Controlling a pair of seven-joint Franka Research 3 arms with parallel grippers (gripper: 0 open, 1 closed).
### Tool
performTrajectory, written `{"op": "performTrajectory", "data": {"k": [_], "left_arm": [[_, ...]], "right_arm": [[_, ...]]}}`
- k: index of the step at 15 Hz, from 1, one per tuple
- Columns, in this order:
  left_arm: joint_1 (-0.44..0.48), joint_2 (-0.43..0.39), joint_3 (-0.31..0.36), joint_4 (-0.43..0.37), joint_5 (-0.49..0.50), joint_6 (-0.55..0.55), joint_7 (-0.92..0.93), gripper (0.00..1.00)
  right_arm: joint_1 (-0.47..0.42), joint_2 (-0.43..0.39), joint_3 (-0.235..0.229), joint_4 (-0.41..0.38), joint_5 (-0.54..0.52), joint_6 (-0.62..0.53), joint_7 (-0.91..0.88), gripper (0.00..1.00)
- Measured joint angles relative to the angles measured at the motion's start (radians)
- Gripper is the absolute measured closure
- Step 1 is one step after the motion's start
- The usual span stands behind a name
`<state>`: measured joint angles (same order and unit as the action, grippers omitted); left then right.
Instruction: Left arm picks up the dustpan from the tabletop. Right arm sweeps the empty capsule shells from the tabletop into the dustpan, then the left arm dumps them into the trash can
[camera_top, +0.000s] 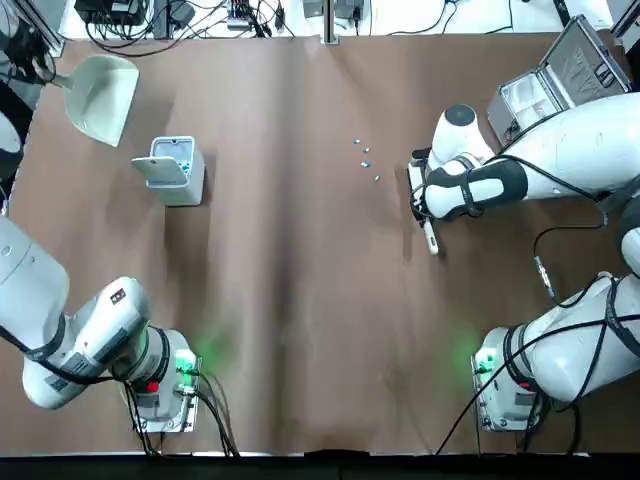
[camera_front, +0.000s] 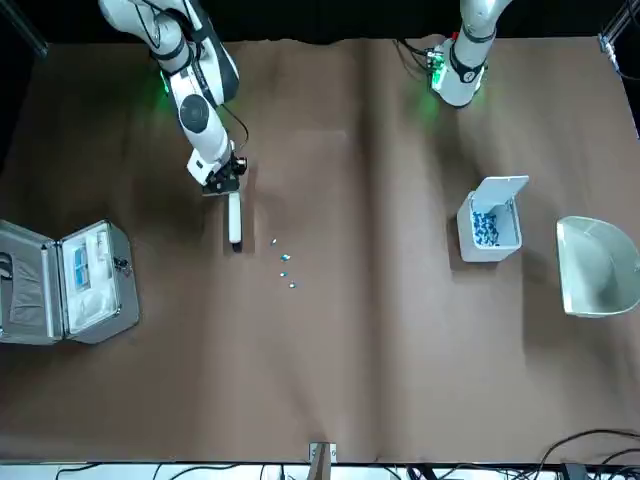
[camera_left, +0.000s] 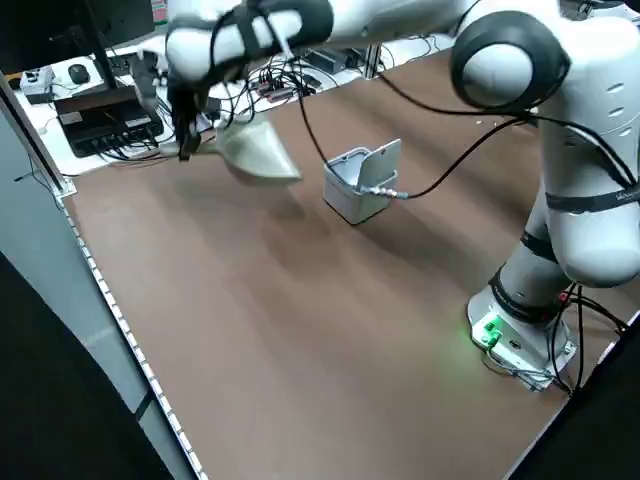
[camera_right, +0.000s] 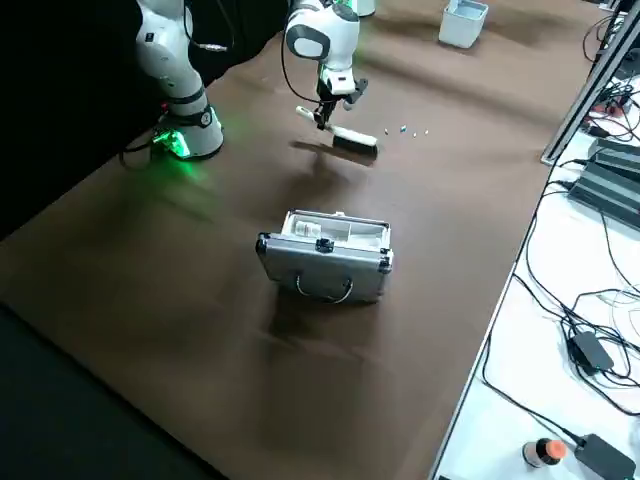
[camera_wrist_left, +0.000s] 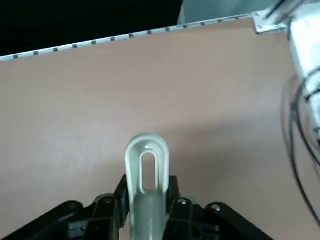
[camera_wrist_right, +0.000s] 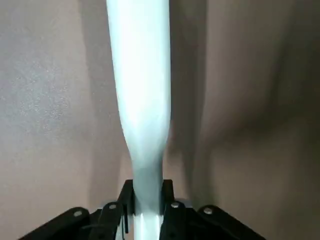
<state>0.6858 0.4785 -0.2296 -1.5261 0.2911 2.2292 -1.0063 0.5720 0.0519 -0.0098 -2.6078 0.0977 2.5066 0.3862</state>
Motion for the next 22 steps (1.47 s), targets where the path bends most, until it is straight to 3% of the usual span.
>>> {"op": "performTrajectory", "data": {"k": [8,11,13,18,22], "left_arm": [[-0.002,-0.165,-0.133,0.035,-0.005,-0.275,-0.018,0.67],[-0.006,-0.197,-0.231,0.035,-0.005,-0.376,-0.096,0.67],[-0.009,-0.212,-0.351,0.034,-0.005,-0.447,-0.202,0.67],[-0.017,-0.213,-0.539,-0.04,-0.004,-0.47,-0.422,0.67],[-0.019,-0.213,-0.641,-0.147,0.025,-0.385,-0.554,0.67]], "right_arm": [[-0.001,0.0,-0.01,0.026,0.002,0.008,0.052,0.74],[-0.001,0.0,-0.013,0.061,0.003,0.008,0.102,0.74],[-0.001,-0.001,-0.014,0.1,0.003,0.003,0.154,0.74],[-0.008,0.001,-0.019,0.171,0.003,-0.024,0.221,0.74],[-0.01,0.004,-0.021,0.22,0.003,-0.103,0.274,0.74]]}}
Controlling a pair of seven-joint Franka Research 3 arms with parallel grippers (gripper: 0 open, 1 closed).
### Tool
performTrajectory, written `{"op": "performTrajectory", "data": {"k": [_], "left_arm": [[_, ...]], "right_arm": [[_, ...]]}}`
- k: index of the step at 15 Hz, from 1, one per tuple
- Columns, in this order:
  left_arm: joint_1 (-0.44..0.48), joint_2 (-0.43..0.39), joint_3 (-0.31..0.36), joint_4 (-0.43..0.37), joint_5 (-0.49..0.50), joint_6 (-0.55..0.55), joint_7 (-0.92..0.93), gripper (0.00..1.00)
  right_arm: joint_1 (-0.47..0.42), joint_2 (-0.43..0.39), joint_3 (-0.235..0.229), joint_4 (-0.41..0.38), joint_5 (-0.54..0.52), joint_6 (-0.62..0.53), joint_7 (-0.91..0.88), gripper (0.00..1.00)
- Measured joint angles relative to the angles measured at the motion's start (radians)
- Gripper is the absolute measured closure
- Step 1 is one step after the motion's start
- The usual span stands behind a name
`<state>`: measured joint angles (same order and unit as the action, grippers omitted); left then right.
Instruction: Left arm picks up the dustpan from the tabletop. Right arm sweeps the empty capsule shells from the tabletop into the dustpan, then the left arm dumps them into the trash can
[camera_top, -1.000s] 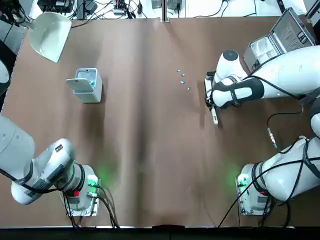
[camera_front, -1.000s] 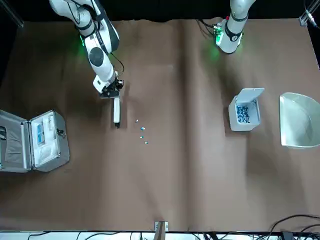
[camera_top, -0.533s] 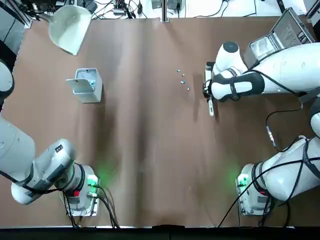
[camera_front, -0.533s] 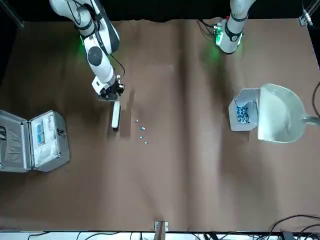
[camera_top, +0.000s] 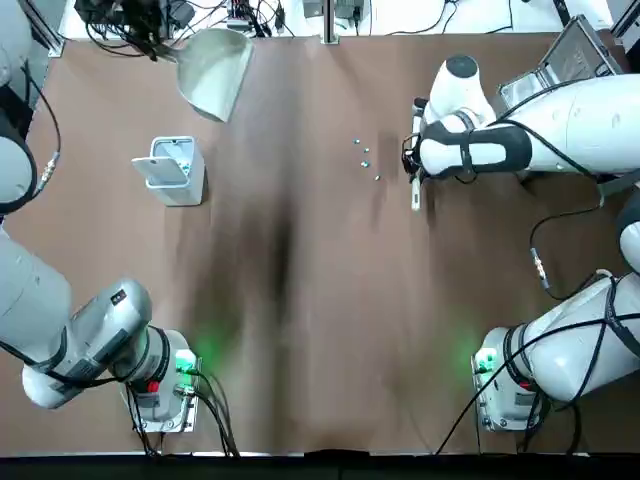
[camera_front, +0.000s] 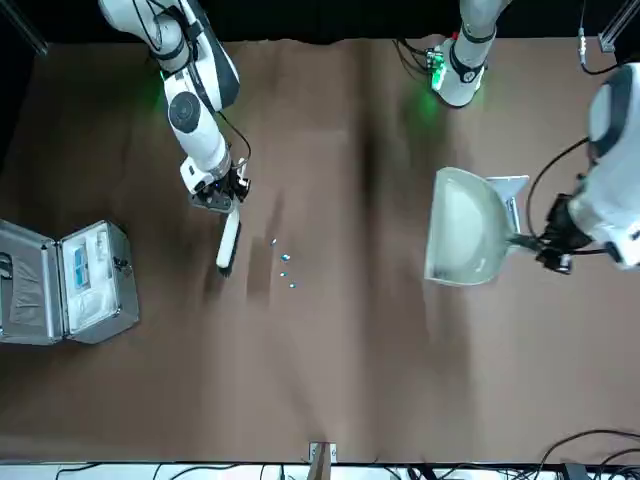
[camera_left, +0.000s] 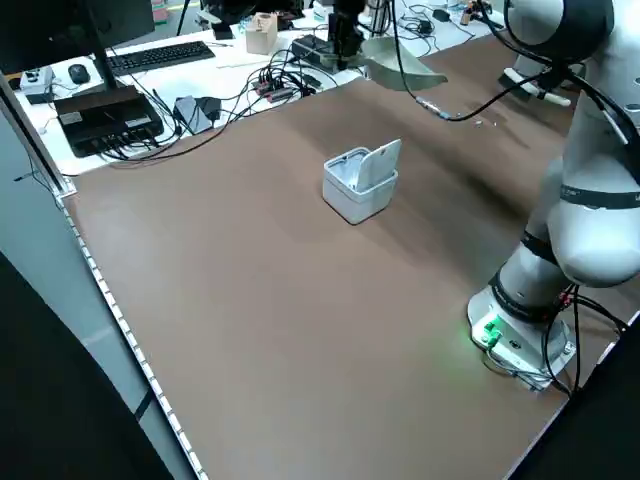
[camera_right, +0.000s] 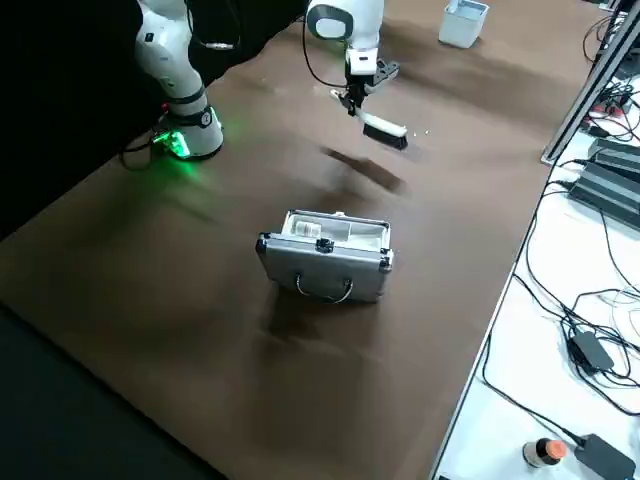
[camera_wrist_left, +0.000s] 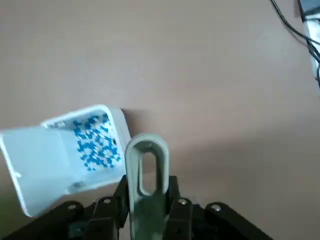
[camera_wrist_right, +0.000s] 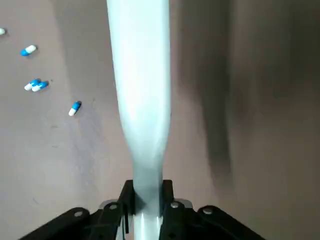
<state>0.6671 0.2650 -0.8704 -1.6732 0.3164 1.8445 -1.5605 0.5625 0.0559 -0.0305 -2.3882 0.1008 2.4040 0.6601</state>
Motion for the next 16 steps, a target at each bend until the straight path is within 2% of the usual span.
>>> {"op": "performTrajectory", "data": {"k": [4,8,11,14,16], "left_arm": [[-0.033,0.007,-0.025,-0.085,0.081,0.108,-0.163,0.67],[-0.138,0.073,-0.025,-0.174,0.201,0.199,-0.392,0.67],[-0.254,0.156,-0.024,-0.181,0.317,0.208,-0.582,0.67],[-0.35,0.238,-0.016,-0.168,0.404,0.209,-0.712,0.67],[-0.462,0.297,0.049,-0.125,0.449,0.194,-0.795,0.67]], "right_arm": [[-0.005,0.011,-0.001,0.078,0.0,-0.077,0.011,0.74],[-0.018,0.09,-0.001,0.169,0.0,-0.1,0.01,0.74],[-0.019,0.163,-0.001,0.247,0.0,-0.143,0.01,0.74],[-0.019,0.223,-0.001,0.291,0.0,-0.145,0.008,0.74],[-0.019,0.265,0.0,0.319,0.0,-0.145,0.007,0.74]]}}
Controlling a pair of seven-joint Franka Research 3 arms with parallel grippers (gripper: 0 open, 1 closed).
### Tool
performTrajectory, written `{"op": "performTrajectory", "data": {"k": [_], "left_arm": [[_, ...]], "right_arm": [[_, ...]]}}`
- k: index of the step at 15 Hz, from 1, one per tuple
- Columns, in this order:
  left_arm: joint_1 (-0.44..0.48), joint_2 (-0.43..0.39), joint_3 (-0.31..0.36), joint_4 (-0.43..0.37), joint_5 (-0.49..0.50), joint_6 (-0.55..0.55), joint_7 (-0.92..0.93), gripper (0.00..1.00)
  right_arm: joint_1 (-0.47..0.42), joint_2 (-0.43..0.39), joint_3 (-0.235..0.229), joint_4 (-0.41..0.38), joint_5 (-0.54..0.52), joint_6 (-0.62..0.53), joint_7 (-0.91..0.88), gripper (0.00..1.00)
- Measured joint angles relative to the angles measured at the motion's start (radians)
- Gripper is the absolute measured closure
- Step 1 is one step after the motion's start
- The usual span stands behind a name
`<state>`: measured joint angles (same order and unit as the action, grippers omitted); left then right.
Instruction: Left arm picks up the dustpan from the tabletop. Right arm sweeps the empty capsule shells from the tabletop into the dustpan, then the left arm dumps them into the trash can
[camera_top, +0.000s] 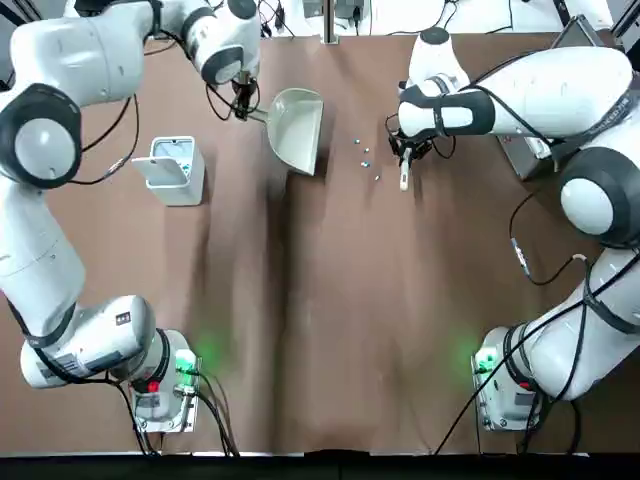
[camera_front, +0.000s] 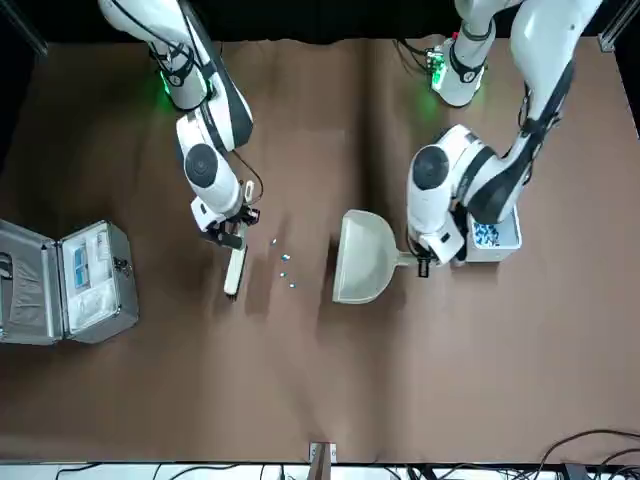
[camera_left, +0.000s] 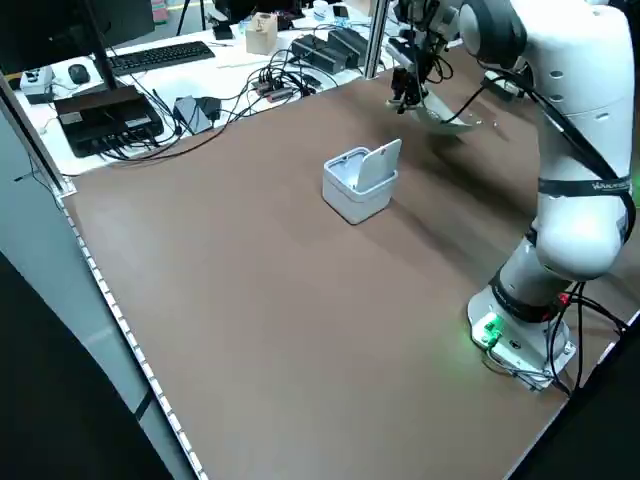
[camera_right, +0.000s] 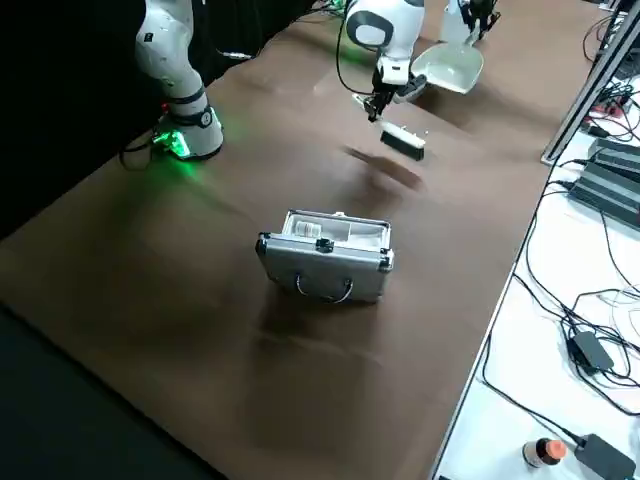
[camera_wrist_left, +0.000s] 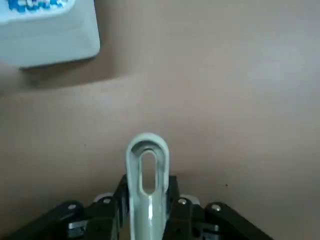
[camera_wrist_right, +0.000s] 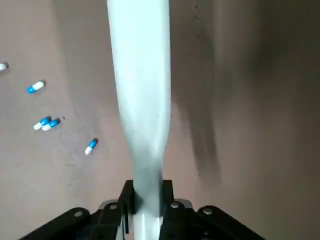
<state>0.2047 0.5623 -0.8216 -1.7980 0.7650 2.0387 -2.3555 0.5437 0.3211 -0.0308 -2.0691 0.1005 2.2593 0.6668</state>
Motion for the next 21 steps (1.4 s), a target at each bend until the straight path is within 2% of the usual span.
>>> {"op": "performTrajectory", "data": {"k": [4,6,10,16,21], "left_arm": [[-0.225,0.068,0.152,0.098,0.002,-0.056,-0.068,0.67],[-0.292,0.099,0.178,0.132,0.002,-0.085,-0.089,0.67],[-0.346,0.134,0.181,0.174,0.002,-0.144,-0.096,0.67],[-0.388,0.175,0.189,0.221,-0.001,-0.181,-0.131,0.67],[-0.503,0.209,0.309,0.304,-0.009,-0.193,-0.159,0.67]], "right_arm": [[0.003,0.041,0.004,0.03,0.0,-0.002,-0.001,0.74],[0.004,0.06,0.007,0.044,0.0,-0.002,-0.001,0.74],[0.017,0.081,0.012,0.047,0.001,-0.005,0.0,0.74],[0.09,0.103,0.016,0.053,0.017,-0.005,0.05,0.74],[0.113,0.135,0.016,0.098,0.022,-0.009,0.097,0.74]]}}
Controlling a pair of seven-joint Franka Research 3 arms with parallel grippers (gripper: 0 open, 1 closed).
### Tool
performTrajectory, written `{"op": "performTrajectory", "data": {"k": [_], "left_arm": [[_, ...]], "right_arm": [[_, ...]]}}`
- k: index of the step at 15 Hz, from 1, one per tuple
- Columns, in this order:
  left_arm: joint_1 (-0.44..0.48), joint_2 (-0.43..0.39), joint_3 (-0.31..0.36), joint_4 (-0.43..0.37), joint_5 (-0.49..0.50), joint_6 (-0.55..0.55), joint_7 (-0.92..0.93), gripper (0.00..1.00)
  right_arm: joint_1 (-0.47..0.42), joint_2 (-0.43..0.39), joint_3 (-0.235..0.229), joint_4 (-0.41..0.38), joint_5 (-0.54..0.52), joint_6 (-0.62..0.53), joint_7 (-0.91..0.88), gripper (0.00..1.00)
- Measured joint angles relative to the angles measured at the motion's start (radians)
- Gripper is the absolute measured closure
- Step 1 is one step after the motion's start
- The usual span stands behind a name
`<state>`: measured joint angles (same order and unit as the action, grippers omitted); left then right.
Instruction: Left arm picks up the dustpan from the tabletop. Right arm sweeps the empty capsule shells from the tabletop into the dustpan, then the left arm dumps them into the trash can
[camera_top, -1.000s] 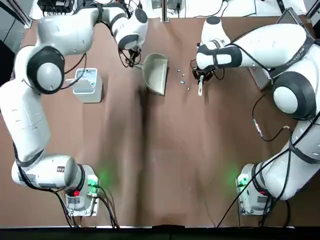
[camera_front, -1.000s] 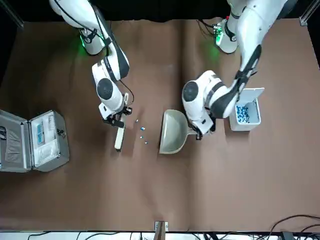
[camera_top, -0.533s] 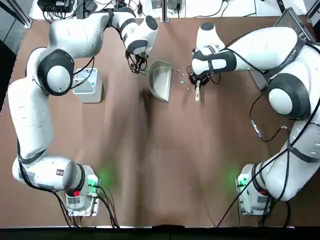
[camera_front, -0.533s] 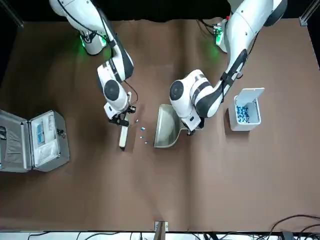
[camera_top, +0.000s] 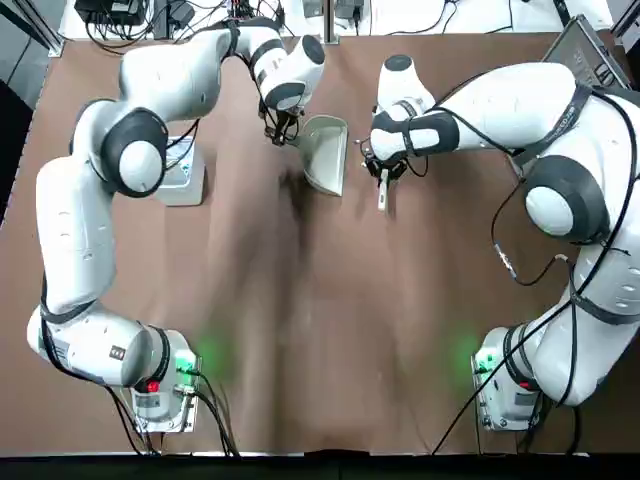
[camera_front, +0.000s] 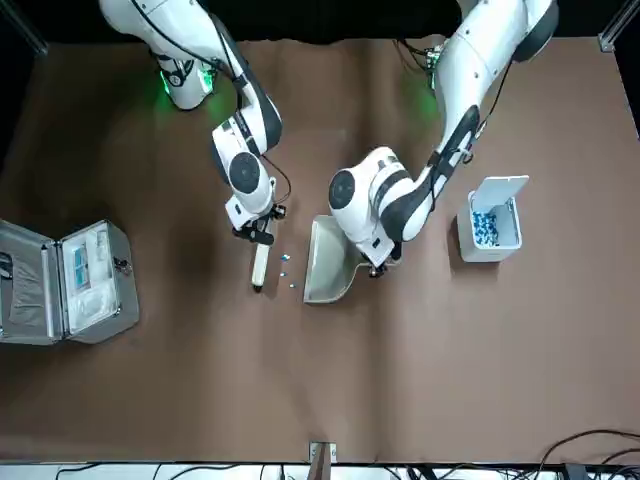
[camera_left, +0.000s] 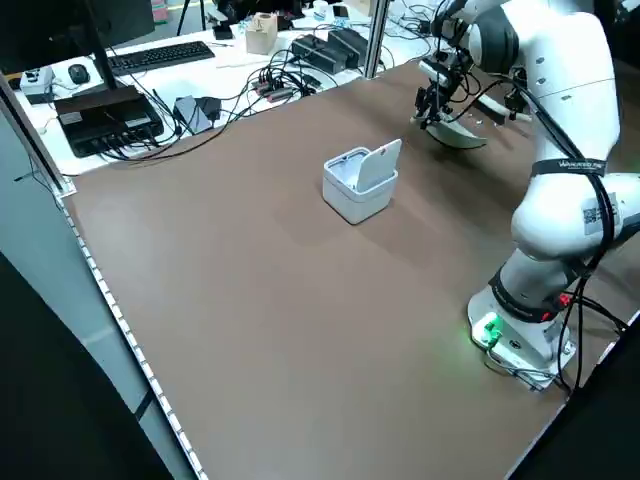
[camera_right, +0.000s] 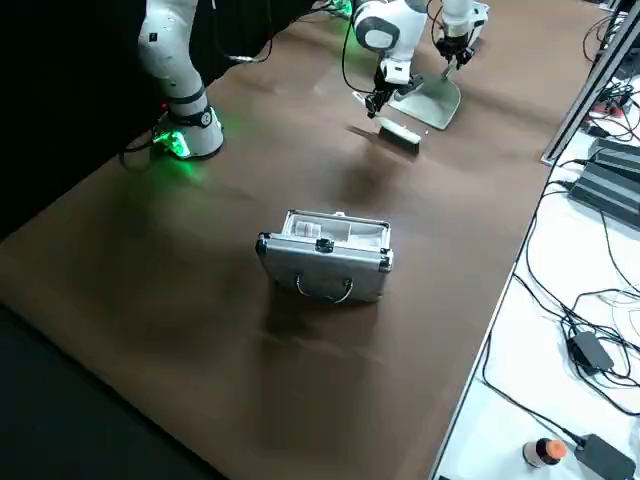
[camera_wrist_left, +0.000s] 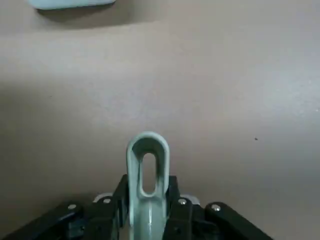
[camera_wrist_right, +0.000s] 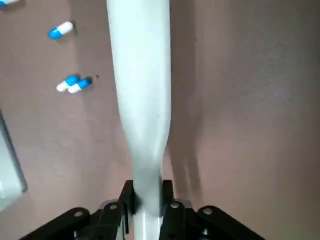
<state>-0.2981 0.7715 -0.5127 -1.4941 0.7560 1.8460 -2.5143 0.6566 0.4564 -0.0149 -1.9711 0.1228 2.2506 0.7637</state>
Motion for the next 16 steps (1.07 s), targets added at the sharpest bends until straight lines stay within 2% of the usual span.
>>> {"op": "performTrajectory", "data": {"k": [4,16], "left_arm": [[-0.029,0.032,0.02,0.046,0.0,-0.01,-0.011,0.67],[-0.051,0.034,0.021,0.054,0.0,-0.03,-0.025,0.67]], "right_arm": [[0.016,0.05,0.001,0.056,0.005,-0.005,0.037,0.74],[0.072,0.151,0.002,0.211,0.086,-0.015,0.102,0.74]]}}
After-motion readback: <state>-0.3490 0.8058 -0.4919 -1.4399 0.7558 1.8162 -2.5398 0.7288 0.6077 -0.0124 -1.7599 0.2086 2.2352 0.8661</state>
